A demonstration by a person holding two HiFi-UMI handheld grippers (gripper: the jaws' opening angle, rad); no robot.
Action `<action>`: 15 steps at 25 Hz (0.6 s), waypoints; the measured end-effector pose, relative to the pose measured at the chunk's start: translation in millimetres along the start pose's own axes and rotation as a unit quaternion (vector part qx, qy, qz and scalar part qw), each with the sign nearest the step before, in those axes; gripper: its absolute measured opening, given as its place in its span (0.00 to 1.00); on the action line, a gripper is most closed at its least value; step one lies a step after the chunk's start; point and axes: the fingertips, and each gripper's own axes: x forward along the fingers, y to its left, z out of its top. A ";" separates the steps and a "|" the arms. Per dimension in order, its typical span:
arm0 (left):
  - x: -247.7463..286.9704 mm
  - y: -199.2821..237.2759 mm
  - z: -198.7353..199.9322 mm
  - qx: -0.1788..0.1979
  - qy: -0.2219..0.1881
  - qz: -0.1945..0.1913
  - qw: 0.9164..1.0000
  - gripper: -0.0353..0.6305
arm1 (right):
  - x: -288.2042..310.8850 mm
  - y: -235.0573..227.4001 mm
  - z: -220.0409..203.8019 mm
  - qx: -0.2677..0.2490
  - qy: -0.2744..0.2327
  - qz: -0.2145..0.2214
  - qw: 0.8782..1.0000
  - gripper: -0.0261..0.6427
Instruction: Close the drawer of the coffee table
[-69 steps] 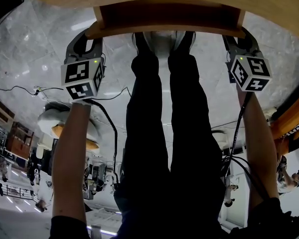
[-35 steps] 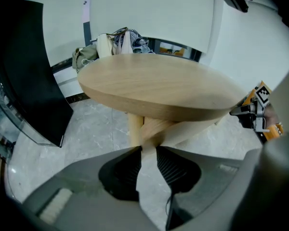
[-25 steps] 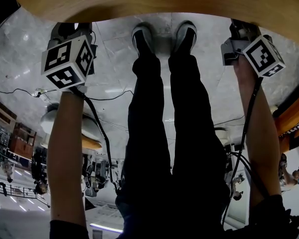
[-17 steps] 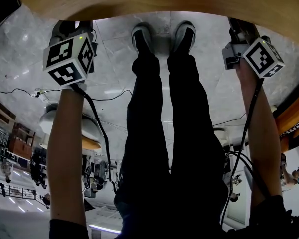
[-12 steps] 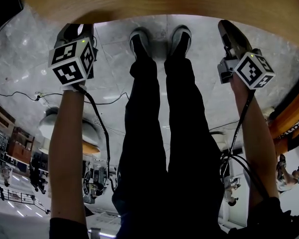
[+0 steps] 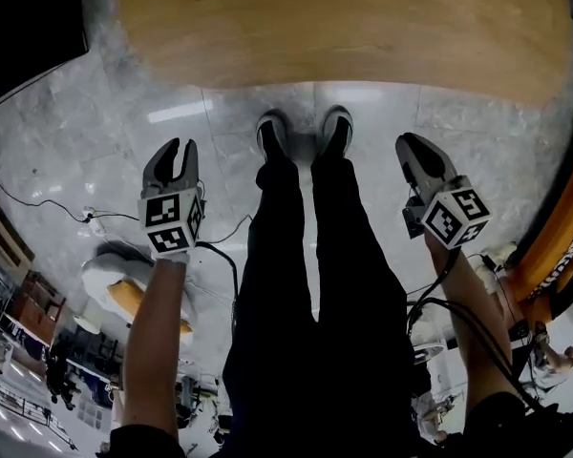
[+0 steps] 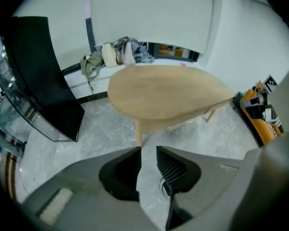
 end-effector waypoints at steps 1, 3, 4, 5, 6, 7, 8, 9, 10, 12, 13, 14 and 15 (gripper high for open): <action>-17.1 -5.0 18.5 0.001 -0.023 -0.001 1.000 0.22 | -11.7 8.9 15.6 -0.013 -0.013 0.002 1.000 0.11; -53.1 -18.0 60.9 0.009 -0.069 -0.003 0.998 0.22 | -36.3 27.2 50.5 -0.055 -0.039 0.003 0.998 0.11; -72.8 -25.7 81.5 0.015 -0.090 -0.006 0.996 0.22 | -49.8 37.3 68.1 -0.082 -0.052 0.001 0.995 0.10; -93.6 -33.8 100.6 0.019 -0.109 -0.010 0.994 0.22 | -64.1 48.3 85.2 -0.114 -0.063 -0.004 0.991 0.10; -115.0 -42.0 118.2 0.023 -0.126 -0.014 0.992 0.22 | -79.0 60.0 102.4 -0.147 -0.075 -0.009 0.986 0.10; -136.7 -49.9 134.6 0.028 -0.142 -0.018 0.989 0.22 | -94.0 72.4 119.7 -0.178 -0.089 -0.015 0.980 0.10; -158.6 -57.0 150.4 0.035 -0.158 -0.020 0.987 0.22 | -108.8 85.2 137.3 -0.205 -0.104 -0.020 0.973 0.10; -180.7 -63.2 166.3 0.041 -0.177 -0.021 0.983 0.22 | -123.2 98.2 154.8 -0.227 -0.120 -0.024 0.966 0.09; -202.7 -68.7 182.0 0.047 -0.199 -0.022 0.979 0.22 | -136.8 110.7 171.6 -0.245 -0.136 -0.027 0.960 0.09; -242.7 -78.4 210.6 0.050 -0.242 -0.026 0.969 0.22 | -160.5 133.0 201.0 -0.265 -0.170 -0.027 0.949 0.08; -259.9 -83.2 223.1 0.047 -0.260 -0.031 0.964 0.22 | -170.4 143.5 213.7 -0.269 -0.184 -0.025 0.945 0.06; -276.1 -88.1 233.8 0.041 -0.274 -0.036 0.960 0.22 | -180.1 154.2 224.6 -0.272 -0.198 -0.023 0.941 0.05; -292.3 -93.2 242.2 0.035 -0.285 -0.041 0.957 0.22 | -190.5 165.3 233.8 -0.277 -0.209 -0.023 0.938 0.04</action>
